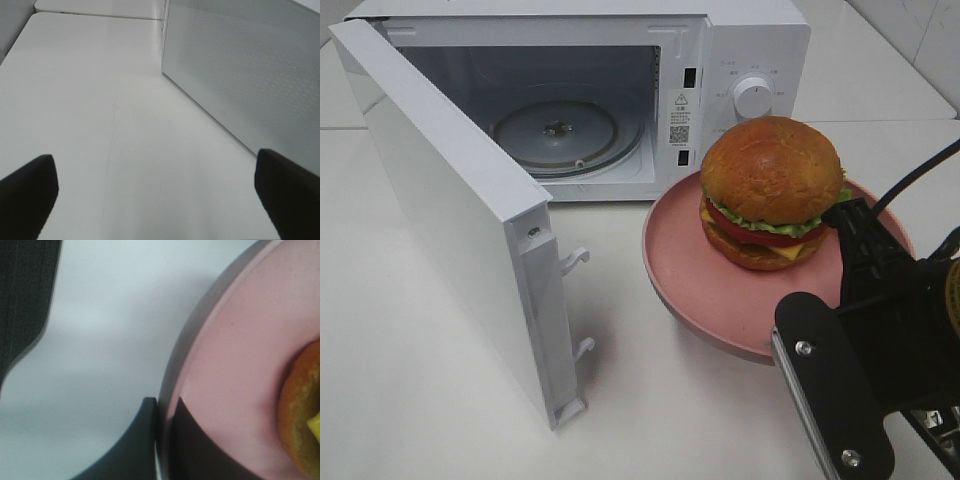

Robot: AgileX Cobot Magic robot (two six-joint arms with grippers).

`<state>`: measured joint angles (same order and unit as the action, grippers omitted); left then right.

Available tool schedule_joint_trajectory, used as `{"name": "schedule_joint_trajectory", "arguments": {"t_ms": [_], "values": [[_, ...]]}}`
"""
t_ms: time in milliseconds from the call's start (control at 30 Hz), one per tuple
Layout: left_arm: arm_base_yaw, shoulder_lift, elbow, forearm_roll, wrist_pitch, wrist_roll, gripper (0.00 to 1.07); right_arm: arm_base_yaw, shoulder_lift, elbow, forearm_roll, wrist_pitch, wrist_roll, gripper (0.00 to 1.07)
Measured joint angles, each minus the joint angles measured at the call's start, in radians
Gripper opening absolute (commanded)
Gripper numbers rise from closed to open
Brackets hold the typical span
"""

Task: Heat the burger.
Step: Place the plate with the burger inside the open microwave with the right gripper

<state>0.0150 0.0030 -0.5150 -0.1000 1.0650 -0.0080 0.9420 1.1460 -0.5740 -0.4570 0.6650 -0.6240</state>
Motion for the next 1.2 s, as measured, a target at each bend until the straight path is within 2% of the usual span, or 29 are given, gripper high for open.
{"name": "schedule_joint_trajectory", "arguments": {"t_ms": [233, 500, 567, 667, 900, 1067, 1200], "values": [[0.0, 0.0, 0.0, 0.0, 0.0, 0.0, 1.0, -0.109, 0.0, 0.0, 0.066, -0.039, -0.181, 0.0], [0.0, 0.0, 0.0, 0.0, 0.0, 0.0, 1.0, -0.238, 0.0, 0.0, 0.21, -0.113, -0.445, 0.0], [0.0, 0.0, 0.0, 0.0, 0.0, 0.0, 1.0, -0.301, 0.0, -0.005, 0.295, -0.111, -0.587, 0.0], [0.0, 0.0, 0.0, 0.0, 0.0, 0.0, 1.0, -0.316, 0.0, -0.009, 0.318, -0.105, -0.628, 0.0], [0.0, 0.0, 0.0, 0.0, 0.0, 0.0, 1.0, -0.404, 0.0, -0.038, 0.476, -0.094, -0.893, 0.0], [0.0, 0.0, 0.0, 0.0, 0.0, 0.0, 1.0, -0.429, 0.0, -0.038, 0.526, -0.08, -0.968, 0.0], [0.0, 0.0, 0.0, 0.0, 0.0, 0.0, 1.0, -0.436, 0.0, -0.038, 0.517, -0.08, -0.976, 0.0]]}}
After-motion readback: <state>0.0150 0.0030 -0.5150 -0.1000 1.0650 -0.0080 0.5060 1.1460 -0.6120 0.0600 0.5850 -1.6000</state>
